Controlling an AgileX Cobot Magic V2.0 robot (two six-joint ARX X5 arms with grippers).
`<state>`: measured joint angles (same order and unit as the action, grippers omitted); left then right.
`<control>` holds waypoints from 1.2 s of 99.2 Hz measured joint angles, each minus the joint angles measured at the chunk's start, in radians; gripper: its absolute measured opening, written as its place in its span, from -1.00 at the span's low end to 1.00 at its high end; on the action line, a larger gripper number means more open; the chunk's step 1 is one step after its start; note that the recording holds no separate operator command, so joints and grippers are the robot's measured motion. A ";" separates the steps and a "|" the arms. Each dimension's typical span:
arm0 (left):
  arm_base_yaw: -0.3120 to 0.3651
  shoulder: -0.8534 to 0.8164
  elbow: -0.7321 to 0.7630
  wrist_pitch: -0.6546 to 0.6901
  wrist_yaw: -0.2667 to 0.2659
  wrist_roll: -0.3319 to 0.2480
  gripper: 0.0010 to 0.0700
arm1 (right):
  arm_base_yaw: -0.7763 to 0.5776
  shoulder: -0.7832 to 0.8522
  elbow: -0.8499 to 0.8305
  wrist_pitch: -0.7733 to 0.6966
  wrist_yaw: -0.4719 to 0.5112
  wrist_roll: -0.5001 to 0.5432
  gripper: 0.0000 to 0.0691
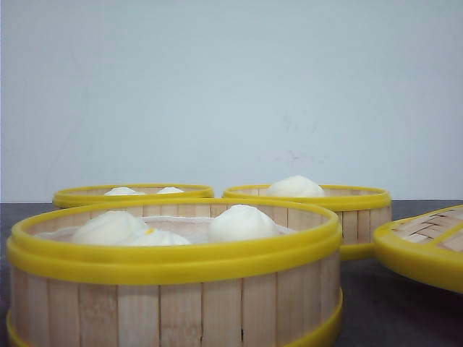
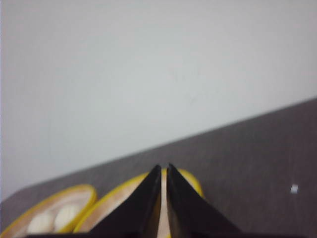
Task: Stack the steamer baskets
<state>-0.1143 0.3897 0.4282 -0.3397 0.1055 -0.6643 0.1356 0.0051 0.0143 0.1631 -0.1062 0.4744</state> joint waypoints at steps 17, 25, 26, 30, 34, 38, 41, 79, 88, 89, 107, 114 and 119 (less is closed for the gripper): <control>0.034 0.534 0.433 -0.203 -0.001 0.225 0.15 | 0.000 0.000 0.000 -0.071 -0.007 0.004 -0.96; 0.031 0.783 0.631 -0.329 0.000 0.263 0.15 | 0.000 0.000 0.000 -0.101 -0.021 0.005 -0.96; 0.031 0.812 0.653 -0.345 0.000 0.266 0.15 | 0.000 0.000 0.000 -0.104 -0.024 0.005 -0.96; 0.028 0.924 0.732 -0.409 0.000 0.280 0.15 | 0.000 0.000 0.000 -0.116 -0.038 0.005 -0.96; 0.023 1.020 0.801 -0.475 0.003 0.290 0.15 | 0.000 0.000 0.000 -0.125 -0.055 0.005 -0.96; 0.017 1.109 0.869 -0.545 0.005 0.307 0.15 | 0.000 0.000 0.000 -0.131 -0.071 0.005 -0.96; 0.016 1.152 0.904 -0.579 0.006 0.312 0.15 | 0.000 0.000 0.000 -0.133 -0.078 0.005 -0.96; 0.009 1.432 1.085 -0.621 0.005 0.362 0.14 | 0.000 0.000 0.000 -0.135 -0.103 0.005 -0.96; 0.008 1.458 1.085 -0.607 0.005 0.364 0.14 | 0.000 0.000 0.000 -0.136 -0.102 0.005 -0.96; 0.007 1.460 1.085 -0.607 0.005 0.365 0.14 | 0.000 0.000 0.000 -0.136 -0.102 0.005 -0.96; 0.006 1.498 1.085 -0.585 -0.006 0.373 0.12 | 0.000 0.000 0.000 -0.137 -0.101 0.005 -0.96; 0.006 1.505 1.085 -0.583 -0.028 0.377 0.11 | 0.000 0.000 0.000 -0.140 -0.101 0.005 -0.96; 0.006 1.510 1.085 -0.583 -0.032 0.377 0.10 | 0.000 0.000 0.000 -0.149 -0.101 0.005 -0.96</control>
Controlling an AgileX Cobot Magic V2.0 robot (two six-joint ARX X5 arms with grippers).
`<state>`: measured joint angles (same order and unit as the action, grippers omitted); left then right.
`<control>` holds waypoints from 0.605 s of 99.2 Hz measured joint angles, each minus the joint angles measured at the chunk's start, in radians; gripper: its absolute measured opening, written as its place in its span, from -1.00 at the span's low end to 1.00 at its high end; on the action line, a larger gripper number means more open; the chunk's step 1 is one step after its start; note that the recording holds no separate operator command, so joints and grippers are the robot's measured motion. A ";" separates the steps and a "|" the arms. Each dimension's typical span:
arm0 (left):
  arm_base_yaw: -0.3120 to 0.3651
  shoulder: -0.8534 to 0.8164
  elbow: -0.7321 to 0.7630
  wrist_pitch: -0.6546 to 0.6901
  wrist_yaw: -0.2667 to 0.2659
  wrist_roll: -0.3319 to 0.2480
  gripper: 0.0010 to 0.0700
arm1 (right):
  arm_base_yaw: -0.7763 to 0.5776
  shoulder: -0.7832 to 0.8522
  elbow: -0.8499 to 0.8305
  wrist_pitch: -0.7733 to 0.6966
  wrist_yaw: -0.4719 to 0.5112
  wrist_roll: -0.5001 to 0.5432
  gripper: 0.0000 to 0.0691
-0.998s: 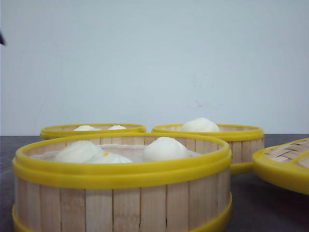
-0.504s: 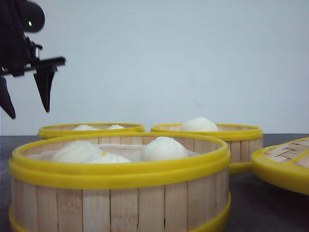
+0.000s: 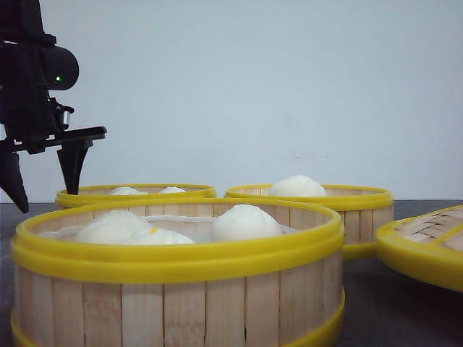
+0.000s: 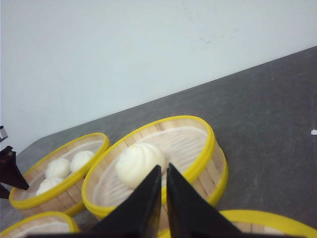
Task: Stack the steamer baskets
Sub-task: 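Lower the left gripper and pinch the yellow rim of the basket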
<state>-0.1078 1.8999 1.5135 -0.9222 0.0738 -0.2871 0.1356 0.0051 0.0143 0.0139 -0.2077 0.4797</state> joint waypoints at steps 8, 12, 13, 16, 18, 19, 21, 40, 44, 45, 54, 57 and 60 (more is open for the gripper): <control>0.000 0.011 0.000 0.000 -0.001 0.000 0.07 | 0.000 0.000 0.000 -0.008 0.000 0.000 -0.96; 0.000 0.019 0.000 0.000 -0.001 0.003 0.03 | 0.000 0.000 0.000 -0.008 0.000 0.000 -0.96; 0.000 0.021 0.000 0.000 -0.001 0.003 0.02 | 0.000 0.000 0.000 -0.008 0.000 0.000 -0.96; 0.000 0.029 0.000 0.000 -0.001 0.003 0.00 | 0.000 0.000 0.000 -0.008 0.000 0.000 -0.96; 0.000 0.033 0.000 0.001 0.000 0.003 -0.01 | 0.000 0.000 0.000 -0.008 0.000 0.000 -0.96; 0.000 0.036 0.000 0.002 0.000 0.003 -0.01 | 0.000 0.000 0.000 -0.008 0.000 0.000 -0.96; 0.000 0.040 0.000 0.003 0.001 0.003 -0.02 | 0.000 0.000 0.000 -0.008 0.000 0.000 -0.96; -0.002 0.058 0.010 0.003 0.011 0.004 -0.14 | 0.000 0.000 0.000 -0.023 0.000 0.000 -0.96; -0.003 0.059 0.011 0.005 0.016 0.004 -0.29 | 0.000 0.000 0.000 -0.031 -0.001 0.000 -0.96; -0.003 0.059 0.011 0.006 0.018 0.003 -0.34 | 0.000 0.000 0.000 -0.032 -0.001 0.000 -0.96; -0.013 0.059 0.013 0.020 0.027 0.002 -0.76 | 0.000 0.000 0.000 -0.044 -0.001 0.000 -0.96; -0.014 0.059 0.015 0.018 0.019 -0.005 -0.83 | 0.000 0.000 0.000 -0.050 -0.001 0.000 -0.96; -0.014 0.059 0.015 0.018 0.015 -0.010 -0.87 | 0.000 0.000 0.000 -0.056 -0.001 0.000 -0.96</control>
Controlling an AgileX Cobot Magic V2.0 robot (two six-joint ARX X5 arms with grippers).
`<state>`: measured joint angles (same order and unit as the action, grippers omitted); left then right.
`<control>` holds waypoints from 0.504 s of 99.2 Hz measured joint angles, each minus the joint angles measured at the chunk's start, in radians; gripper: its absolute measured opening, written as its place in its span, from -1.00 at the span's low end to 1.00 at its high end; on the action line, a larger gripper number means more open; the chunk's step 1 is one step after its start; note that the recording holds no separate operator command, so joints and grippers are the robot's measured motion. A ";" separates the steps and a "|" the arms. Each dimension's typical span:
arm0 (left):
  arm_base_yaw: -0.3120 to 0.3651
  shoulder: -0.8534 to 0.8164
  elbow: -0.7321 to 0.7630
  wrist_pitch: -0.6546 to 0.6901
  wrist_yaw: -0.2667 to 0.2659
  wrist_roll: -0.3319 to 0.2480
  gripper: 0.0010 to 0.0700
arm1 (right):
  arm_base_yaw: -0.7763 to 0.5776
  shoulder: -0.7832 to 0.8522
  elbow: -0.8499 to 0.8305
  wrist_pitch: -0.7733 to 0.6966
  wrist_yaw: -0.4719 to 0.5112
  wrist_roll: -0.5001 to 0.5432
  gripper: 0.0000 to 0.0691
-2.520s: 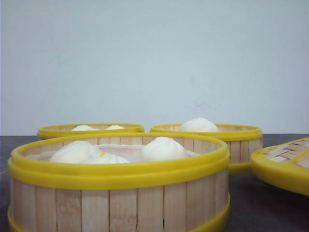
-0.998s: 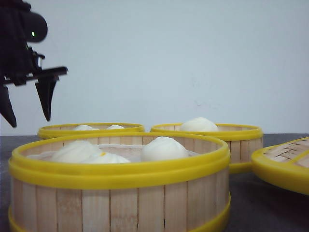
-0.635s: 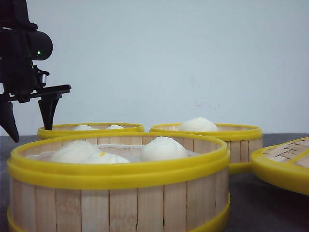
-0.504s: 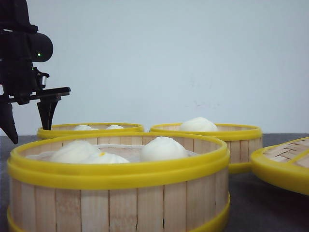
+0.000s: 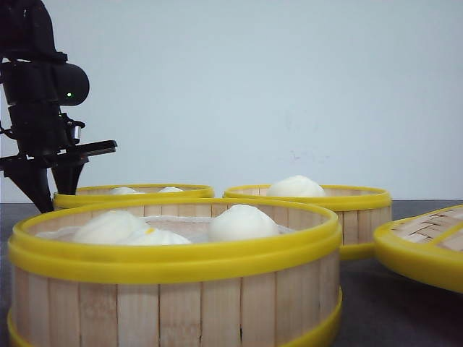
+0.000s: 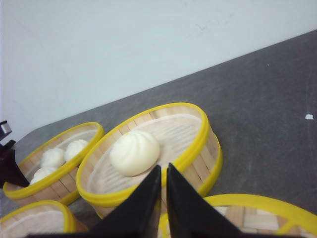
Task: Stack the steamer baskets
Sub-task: 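Lower the left gripper and pinch the yellow rim of the basket, then lift the gripped basket with the left gripper and carry it over the nearer basket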
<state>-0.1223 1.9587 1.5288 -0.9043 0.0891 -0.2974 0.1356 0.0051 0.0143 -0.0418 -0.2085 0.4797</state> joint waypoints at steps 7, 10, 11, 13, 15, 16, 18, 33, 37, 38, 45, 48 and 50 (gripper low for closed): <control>0.003 0.000 0.000 0.004 0.001 -0.002 -0.93 | 0.000 0.000 0.000 -0.002 0.000 0.000 -0.96; 0.004 0.000 0.000 0.005 0.002 -0.002 -0.94 | 0.000 0.000 0.000 -0.002 0.000 0.000 -0.96; 0.004 0.000 0.000 0.006 0.002 -0.002 -0.94 | 0.000 0.000 0.000 -0.003 0.000 0.000 -0.96; 0.004 0.000 0.002 0.005 0.002 -0.002 -0.95 | 0.000 0.000 0.000 -0.003 0.000 0.000 -0.96; 0.004 0.000 0.003 0.005 0.002 -0.002 -0.95 | 0.000 0.000 0.000 -0.003 0.000 0.000 -0.96; 0.004 0.000 0.004 0.003 0.002 -0.002 -0.95 | 0.000 0.000 0.000 -0.003 0.000 0.000 -0.96; 0.004 0.002 0.007 0.001 0.002 -0.001 -0.95 | 0.000 0.000 0.000 -0.003 0.000 0.000 -0.96; 0.011 0.030 0.081 -0.066 -0.011 0.007 -0.96 | 0.000 0.000 0.000 -0.004 0.000 0.000 -0.96; 0.016 0.038 0.119 -0.093 -0.012 0.011 -0.96 | 0.000 0.000 0.000 -0.004 0.000 0.000 -0.96; 0.017 0.039 0.130 -0.101 -0.013 0.015 -0.96 | 0.000 0.000 0.000 -0.004 0.000 0.000 -0.96; 0.025 0.040 0.211 -0.173 -0.018 0.040 -0.96 | 0.000 0.000 0.000 -0.005 0.000 0.000 -0.96; 0.027 0.040 0.251 -0.204 -0.019 0.049 -0.96 | 0.000 0.000 0.000 -0.005 0.000 0.000 -0.96; 0.028 0.040 0.278 -0.220 -0.019 0.056 -0.96 | 0.000 0.000 0.000 -0.005 0.000 0.000 -0.96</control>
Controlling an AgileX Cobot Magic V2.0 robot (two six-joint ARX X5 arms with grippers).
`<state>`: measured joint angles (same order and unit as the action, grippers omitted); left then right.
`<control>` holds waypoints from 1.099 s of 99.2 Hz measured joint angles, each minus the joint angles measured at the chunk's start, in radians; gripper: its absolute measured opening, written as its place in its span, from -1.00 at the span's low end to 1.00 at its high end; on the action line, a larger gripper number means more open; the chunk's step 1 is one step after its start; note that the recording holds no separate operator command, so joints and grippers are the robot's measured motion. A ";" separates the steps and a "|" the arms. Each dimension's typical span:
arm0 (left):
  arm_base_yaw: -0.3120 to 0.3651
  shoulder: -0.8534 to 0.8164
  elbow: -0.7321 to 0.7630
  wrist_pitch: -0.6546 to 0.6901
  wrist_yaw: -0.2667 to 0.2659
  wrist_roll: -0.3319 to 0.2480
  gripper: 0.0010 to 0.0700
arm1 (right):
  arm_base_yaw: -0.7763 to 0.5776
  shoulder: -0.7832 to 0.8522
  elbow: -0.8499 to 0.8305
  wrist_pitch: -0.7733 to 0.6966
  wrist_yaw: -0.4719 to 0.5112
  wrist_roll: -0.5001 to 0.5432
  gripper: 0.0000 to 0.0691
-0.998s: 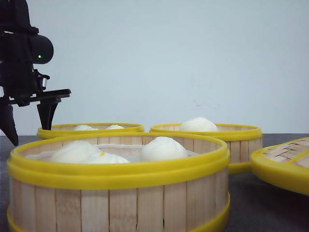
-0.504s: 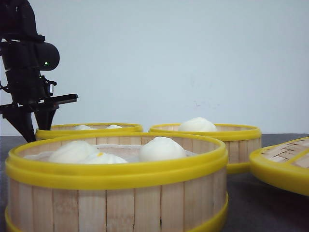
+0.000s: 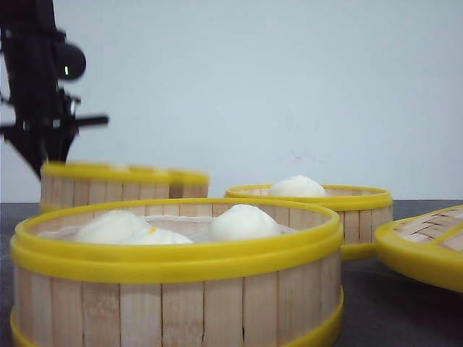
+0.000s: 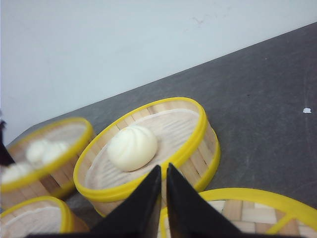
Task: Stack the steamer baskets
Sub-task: 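Lift the gripped basket with the left gripper and carry it over the nearer basket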
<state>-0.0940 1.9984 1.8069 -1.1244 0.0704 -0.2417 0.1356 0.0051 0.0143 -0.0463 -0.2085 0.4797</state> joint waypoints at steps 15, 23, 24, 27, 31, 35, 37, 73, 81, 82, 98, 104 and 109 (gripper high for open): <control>0.000 -0.004 0.170 -0.101 0.056 0.040 -0.96 | 0.000 0.000 0.000 0.000 0.000 0.000 -0.96; 0.000 -0.027 0.188 -0.128 0.121 0.055 -0.96 | 0.000 0.000 0.000 0.000 0.000 0.000 -0.96; -0.002 -0.031 0.188 -0.132 0.128 0.058 -0.96 | 0.000 0.000 0.000 0.000 0.000 0.000 -0.96; -0.006 -0.042 0.188 -0.147 0.139 0.066 -0.96 | 0.000 0.000 0.000 -0.001 0.000 0.000 -0.96; -0.016 -0.060 0.187 -0.174 0.141 0.079 -0.96 | 0.000 0.000 0.000 -0.001 0.000 0.000 -0.96; -0.028 -0.079 0.182 -0.195 0.138 0.094 -0.96 | 0.000 0.000 0.000 -0.001 0.000 0.000 -0.96; -0.035 -0.090 0.178 -0.203 0.138 0.100 -0.96 | 0.000 0.000 0.000 -0.001 0.000 0.000 -0.96; -0.218 -0.385 -0.116 -0.141 0.155 0.145 -0.96 | 0.000 0.000 0.000 -0.003 -0.042 0.000 -0.96; -0.268 -0.414 -0.215 -0.129 0.163 0.154 -0.96 | 0.000 0.000 0.000 -0.014 -0.058 0.000 -0.96; -0.274 -0.416 -0.227 -0.127 0.164 0.155 -0.96 | 0.000 0.000 0.000 -0.016 -0.060 0.000 -0.96; -0.343 -0.418 -0.380 -0.076 0.152 0.159 -0.96 | 0.000 0.000 0.000 -0.041 -0.110 0.003 -0.96; -0.365 -0.418 -0.401 -0.056 0.148 0.159 -0.96 | 0.000 0.000 0.000 -0.052 -0.123 0.006 -0.96; -0.385 -0.423 -0.418 -0.037 0.149 0.159 -0.96 | 0.000 0.000 0.000 -0.054 -0.134 0.008 -0.96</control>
<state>-0.4786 1.5749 1.3891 -1.1618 0.2192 -0.0826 0.1356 0.0051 0.0143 -0.1005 -0.3424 0.4877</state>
